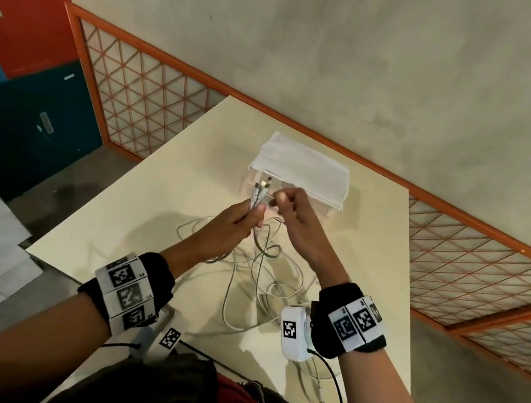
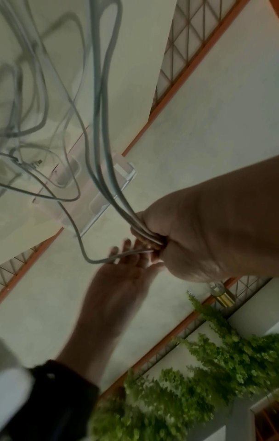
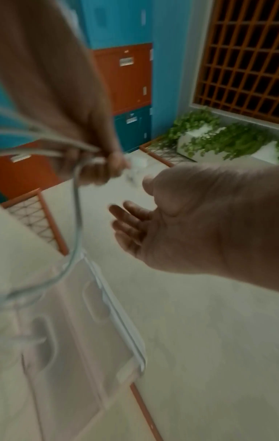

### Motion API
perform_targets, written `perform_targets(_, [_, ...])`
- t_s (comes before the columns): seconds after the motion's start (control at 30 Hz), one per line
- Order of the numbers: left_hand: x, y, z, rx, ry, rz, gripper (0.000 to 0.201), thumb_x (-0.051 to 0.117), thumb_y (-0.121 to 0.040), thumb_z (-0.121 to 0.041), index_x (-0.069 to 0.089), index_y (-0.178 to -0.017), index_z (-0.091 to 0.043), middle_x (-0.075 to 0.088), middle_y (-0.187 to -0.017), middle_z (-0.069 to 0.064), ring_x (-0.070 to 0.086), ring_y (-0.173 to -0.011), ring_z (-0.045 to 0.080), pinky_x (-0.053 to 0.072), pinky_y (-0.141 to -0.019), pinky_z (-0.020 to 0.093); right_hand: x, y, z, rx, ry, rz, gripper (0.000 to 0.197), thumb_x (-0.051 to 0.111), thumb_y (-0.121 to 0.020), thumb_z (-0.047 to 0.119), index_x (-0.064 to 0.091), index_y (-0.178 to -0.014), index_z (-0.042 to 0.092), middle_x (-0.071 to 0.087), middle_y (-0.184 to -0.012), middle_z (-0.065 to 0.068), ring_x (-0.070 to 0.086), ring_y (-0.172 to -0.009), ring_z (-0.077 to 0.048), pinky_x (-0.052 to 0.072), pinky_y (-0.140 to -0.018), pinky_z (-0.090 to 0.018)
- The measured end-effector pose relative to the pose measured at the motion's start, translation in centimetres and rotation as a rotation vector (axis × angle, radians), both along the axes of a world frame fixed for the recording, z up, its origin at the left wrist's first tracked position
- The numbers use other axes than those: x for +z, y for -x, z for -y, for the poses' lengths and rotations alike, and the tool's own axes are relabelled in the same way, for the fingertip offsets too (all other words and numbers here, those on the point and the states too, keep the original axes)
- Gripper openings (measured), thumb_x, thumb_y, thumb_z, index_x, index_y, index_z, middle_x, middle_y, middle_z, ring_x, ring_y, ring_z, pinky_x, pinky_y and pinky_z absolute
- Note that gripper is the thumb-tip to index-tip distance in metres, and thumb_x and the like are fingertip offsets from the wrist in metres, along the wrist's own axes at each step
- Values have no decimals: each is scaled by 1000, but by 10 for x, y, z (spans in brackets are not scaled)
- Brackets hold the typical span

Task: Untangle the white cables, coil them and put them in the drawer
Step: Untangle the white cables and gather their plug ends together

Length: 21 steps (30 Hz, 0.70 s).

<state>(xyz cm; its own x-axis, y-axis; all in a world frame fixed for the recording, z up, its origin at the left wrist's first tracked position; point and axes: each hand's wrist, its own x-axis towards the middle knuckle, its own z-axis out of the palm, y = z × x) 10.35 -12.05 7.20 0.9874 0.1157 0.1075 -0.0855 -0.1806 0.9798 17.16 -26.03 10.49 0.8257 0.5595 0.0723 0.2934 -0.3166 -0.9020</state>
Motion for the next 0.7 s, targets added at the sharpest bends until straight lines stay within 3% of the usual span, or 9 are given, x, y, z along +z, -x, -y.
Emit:
perform_targets(0.1, [16, 2, -7, 93, 81, 57, 28, 32, -101, -26, 44, -80, -14, 46, -73, -2, 49, -62, 2, 48, -70, 17, -24, 3, 8, 184, 295, -88, 51, 29, -100, 47, 64, -74, 21, 70, -77, 3, 61, -78, 5, 43, -84, -23])
perform_targets(0.2, [29, 2, -18, 168, 288, 120, 29, 30, -102, -25, 36, -75, -16, 34, -60, -5, 36, -46, 5, 53, -54, 25, -47, 0, 26, 144, 433, -116, 63, 29, -100, 50, 56, -53, 17, 62, -60, -7, 58, -64, -9, 42, -80, -27])
perform_targets(0.27, [33, 1, -28, 248, 302, 141, 30, 30, -102, -28, 34, -74, -19, 29, -52, -13, 26, -44, 3, 40, -42, 19, -60, -8, 40, 94, 488, -114, 62, 31, -100, 48, 49, -49, 17, 55, -55, -2, 53, -62, -12, 38, -89, -34])
perform_targets(0.37, [39, 0, -47, 321, 302, 195, 31, 30, -102, -28, 33, -72, -21, 30, -47, -14, 23, -41, 1, 26, -38, 15, -74, -17, 65, 42, 622, -94, 58, 31, -99, 50, 47, -54, 17, 54, -59, 5, 54, -70, -11, 24, -106, -44])
perform_targets(0.5, [35, -2, -61, 350, 214, 220, 31, 34, -102, -27, 34, -71, -22, 28, -53, -13, 22, -42, 2, 22, -38, 17, -76, -27, 89, -23, 653, -69, 47, 34, -97, 52, 49, -63, 23, 57, -65, 7, 59, -79, -19, 27, -107, -49])
perform_targets(0.6, [20, -5, -48, 343, -9, 111, 32, 51, -95, -30, 42, -65, -23, 33, -55, -6, 29, -42, 3, 30, -43, 19, -60, -29, 81, 10, 623, 34, 39, 41, -98, 45, 50, -66, 24, 61, -65, 5, 64, -76, -18, 35, -96, -39])
perform_targets(0.7, [4, -7, -30, 180, -153, 20, 22, 73, -78, -30, 56, -67, -24, 35, -55, -1, 31, -48, 9, 31, -51, 23, -35, -24, 60, 55, 408, 38, 35, 50, -96, 36, 51, -66, 19, 58, -57, 2, 59, -54, -12, 44, -68, -26])
